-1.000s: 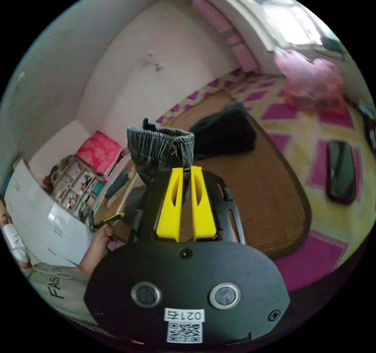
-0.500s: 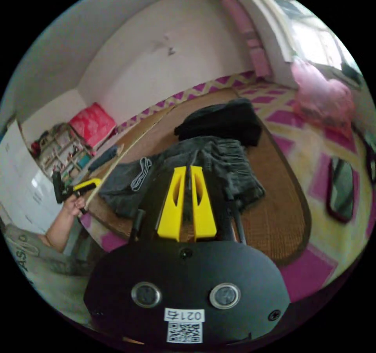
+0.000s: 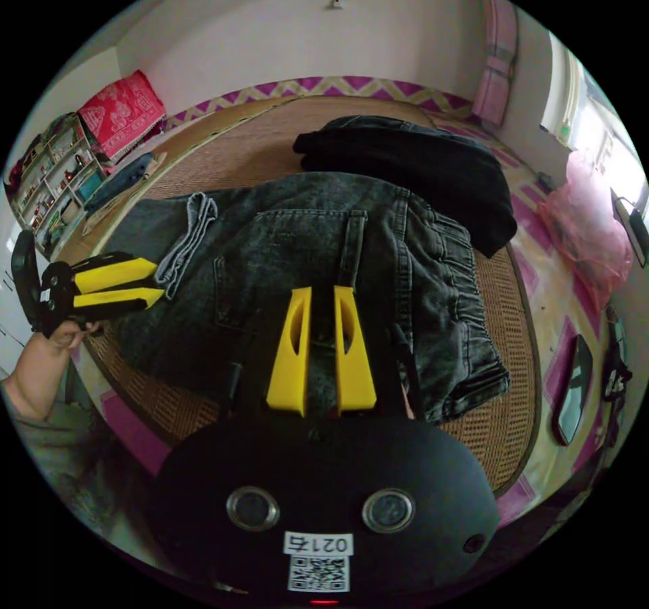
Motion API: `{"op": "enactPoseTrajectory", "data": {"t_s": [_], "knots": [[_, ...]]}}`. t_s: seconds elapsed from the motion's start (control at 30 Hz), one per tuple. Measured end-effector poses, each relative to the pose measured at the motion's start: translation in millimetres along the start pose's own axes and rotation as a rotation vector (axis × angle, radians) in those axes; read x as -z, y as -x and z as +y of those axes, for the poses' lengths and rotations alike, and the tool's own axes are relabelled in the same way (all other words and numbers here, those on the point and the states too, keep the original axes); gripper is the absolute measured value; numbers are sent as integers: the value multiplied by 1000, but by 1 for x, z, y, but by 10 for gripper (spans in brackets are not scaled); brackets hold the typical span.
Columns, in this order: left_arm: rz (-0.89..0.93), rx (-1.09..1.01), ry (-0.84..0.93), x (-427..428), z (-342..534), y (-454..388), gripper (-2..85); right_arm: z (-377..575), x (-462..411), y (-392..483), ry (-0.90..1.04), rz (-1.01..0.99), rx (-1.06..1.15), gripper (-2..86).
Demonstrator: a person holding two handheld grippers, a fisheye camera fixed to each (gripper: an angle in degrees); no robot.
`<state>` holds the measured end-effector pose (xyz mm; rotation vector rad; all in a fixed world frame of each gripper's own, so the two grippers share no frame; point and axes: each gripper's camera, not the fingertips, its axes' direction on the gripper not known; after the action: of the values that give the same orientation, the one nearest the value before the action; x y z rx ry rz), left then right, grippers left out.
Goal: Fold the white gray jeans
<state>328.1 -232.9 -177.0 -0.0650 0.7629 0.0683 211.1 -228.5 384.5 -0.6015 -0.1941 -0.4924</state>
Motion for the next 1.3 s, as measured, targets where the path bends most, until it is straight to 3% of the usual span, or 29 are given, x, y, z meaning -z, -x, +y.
{"op": "enactPoseTrajectory", "data": {"t_s": [0.3, 0.5, 0.67, 0.9, 1.03, 1.07, 1.13, 1.3], "knots": [[47, 14, 54, 7, -2, 50, 63, 3, 4, 5, 2, -14, -24, 50], [163, 294, -192, 78, 29, 142, 3, 5, 7, 6, 6, -21, -39, 41], [-11, 591, -432, 213, 127, 285, -6, 7, 11, 5, 8, -36, -56, 31], [-300, 1000, -303, 284, 313, 445, -5, 8, 16, 14, 9, 1, -41, 25], [-82, 1246, -217, 255, 411, 501, -4, 8, 19, 12, 12, -12, -48, 25], [25, 1312, -288, 258, 430, 511, -3, 8, 20, 12, 12, -15, -50, 26], [61, 1343, -401, 269, 447, 519, 1, 8, 22, 11, 14, -20, -52, 26], [-8, 1267, -399, 300, 447, 525, 3, 9, 32, 7, -6, -48, -63, 33]]}}
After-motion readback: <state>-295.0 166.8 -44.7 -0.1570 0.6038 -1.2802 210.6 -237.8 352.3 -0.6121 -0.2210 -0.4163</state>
